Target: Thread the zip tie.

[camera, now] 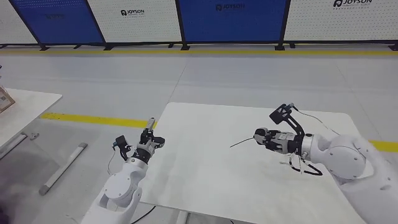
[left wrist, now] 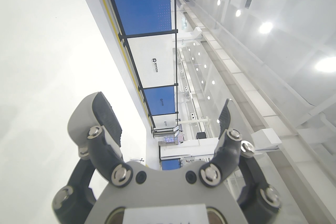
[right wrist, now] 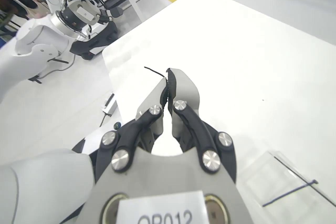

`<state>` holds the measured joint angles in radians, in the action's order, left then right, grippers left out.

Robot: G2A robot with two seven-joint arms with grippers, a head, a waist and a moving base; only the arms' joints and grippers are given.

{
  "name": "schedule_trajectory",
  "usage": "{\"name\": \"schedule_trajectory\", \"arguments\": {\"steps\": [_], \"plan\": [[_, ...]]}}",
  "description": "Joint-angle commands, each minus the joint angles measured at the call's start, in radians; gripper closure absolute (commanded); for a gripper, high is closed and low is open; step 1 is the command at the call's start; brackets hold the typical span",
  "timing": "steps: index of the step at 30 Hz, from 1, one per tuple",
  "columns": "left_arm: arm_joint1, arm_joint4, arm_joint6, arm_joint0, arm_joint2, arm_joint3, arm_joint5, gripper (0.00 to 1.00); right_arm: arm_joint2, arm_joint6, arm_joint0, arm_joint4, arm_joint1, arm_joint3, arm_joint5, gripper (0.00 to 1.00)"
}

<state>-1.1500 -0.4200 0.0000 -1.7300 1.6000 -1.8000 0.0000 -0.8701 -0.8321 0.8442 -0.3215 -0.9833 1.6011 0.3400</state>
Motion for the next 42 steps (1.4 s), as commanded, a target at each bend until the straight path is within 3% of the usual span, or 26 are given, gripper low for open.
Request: {"name": "schedule_trajectory", "arguments": {"steps": [1, 4, 17, 20, 23, 24, 25, 27, 28, 30, 42], "plan": [[0.000, 0.000, 0.000, 0.000, 0.000, 0.000, 0.000, 0.00, 0.039, 0.004, -0.022, 0.009, -0.006, 0.000, 0.000, 1.00], [0.000, 0.000, 0.000, 0.000, 0.000, 0.000, 0.000, 0.00, 0.076, 0.019, -0.050, 0.119, -0.017, -0.042, 0.000, 1.00], [0.000, -0.001, -0.002, 0.002, 0.000, 0.001, 0.004, 0.00, 0.076, 0.019, -0.050, 0.119, -0.017, -0.042, 0.000, 1.00], [0.004, -0.005, -0.042, 0.009, 0.018, -0.021, 0.099, 0.00, 0.076, 0.019, -0.050, 0.119, -0.017, -0.042, 0.000, 1.00], [0.012, -0.007, -0.114, 0.012, 0.042, -0.079, 0.256, 0.00, 0.076, 0.019, -0.050, 0.119, -0.017, -0.042, 0.000, 1.00], [0.017, 0.003, -0.153, 0.017, 0.052, -0.106, 0.334, 0.00, 0.076, 0.019, -0.050, 0.119, -0.017, -0.042, 0.000, 1.00], [0.021, 0.005, -0.196, 0.010, 0.048, -0.108, 0.340, 0.00, 0.076, 0.019, -0.050, 0.119, -0.017, -0.042, 0.000, 1.00], [0.039, 0.020, -0.339, -0.010, 0.037, -0.088, 0.340, 0.00, 0.076, 0.019, -0.050, 0.119, -0.017, -0.042, 0.000, 1.00], [0.049, 0.029, -0.350, -0.009, 0.041, -0.089, 0.340, 0.00, 0.076, 0.019, -0.050, 0.119, -0.017, -0.042, 0.000, 1.00], [0.055, 0.034, -0.337, -0.006, 0.029, -0.097, 0.340, 0.00, 0.076, 0.019, -0.050, 0.119, -0.017, -0.042, 0.000, 1.00], [0.055, 0.034, -0.337, -0.006, 0.029, -0.097, 0.340, 0.00, 0.076, 0.019, -0.050, 0.119, -0.017, -0.042, 0.000, 1.00]]}}
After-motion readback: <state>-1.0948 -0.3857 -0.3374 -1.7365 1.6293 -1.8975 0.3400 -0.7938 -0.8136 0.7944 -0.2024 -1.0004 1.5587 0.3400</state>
